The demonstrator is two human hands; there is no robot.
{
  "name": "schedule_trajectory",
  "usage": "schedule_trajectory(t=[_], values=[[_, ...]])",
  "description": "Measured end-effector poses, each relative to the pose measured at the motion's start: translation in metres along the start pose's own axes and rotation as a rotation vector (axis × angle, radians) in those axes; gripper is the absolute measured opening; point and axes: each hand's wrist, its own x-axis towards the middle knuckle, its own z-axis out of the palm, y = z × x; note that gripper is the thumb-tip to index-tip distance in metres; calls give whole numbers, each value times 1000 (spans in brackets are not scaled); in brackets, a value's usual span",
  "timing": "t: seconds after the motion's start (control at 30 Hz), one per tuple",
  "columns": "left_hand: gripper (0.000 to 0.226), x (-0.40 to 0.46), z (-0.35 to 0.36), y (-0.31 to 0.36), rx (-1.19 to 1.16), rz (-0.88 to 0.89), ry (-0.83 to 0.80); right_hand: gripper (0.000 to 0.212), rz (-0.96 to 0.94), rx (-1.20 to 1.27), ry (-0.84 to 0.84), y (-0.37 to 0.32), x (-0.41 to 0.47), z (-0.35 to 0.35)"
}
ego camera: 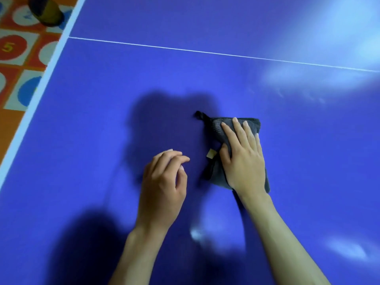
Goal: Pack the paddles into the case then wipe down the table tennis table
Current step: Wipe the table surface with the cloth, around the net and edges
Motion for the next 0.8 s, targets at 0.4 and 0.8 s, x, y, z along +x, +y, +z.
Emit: schedule_trajectory(t=[0.4, 0.8], values=[[27, 17, 84, 86, 43, 30, -86, 55, 134, -4, 18, 181, -31, -60], [29, 26, 63, 81, 125, -32, -104, 60, 148, -69, -1, 191, 27, -54]])
